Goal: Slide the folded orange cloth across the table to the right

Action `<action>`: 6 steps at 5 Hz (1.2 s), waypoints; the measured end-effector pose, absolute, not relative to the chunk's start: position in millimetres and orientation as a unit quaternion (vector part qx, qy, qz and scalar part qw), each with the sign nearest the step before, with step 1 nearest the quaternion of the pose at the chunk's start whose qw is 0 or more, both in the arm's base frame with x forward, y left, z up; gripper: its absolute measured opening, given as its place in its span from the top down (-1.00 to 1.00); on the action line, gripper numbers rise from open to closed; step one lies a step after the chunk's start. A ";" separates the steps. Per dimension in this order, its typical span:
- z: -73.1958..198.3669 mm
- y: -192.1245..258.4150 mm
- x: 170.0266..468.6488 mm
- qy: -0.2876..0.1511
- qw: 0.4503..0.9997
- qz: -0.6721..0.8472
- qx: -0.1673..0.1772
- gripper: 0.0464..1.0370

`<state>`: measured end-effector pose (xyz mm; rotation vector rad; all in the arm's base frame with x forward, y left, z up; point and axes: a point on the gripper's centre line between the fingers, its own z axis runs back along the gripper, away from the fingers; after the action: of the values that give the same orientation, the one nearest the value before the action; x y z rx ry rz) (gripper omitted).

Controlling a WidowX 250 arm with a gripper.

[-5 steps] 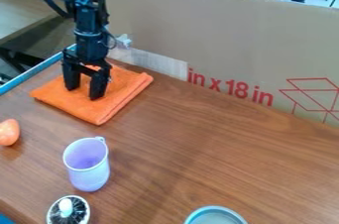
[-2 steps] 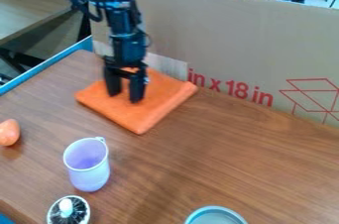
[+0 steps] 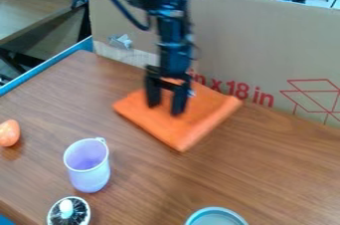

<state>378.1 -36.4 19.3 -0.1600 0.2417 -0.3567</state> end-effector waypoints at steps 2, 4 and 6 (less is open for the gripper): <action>18.3 -130.7 354.1 0.137 0.964 -0.208 -0.095 -0.93; 26.8 -137.4 345.8 0.122 0.974 -0.179 -0.068 -0.93; 83.5 -120.8 331.1 0.078 0.989 -0.123 -0.030 -0.93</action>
<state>331.1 -120.8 83.5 -0.0611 0.1574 -0.2466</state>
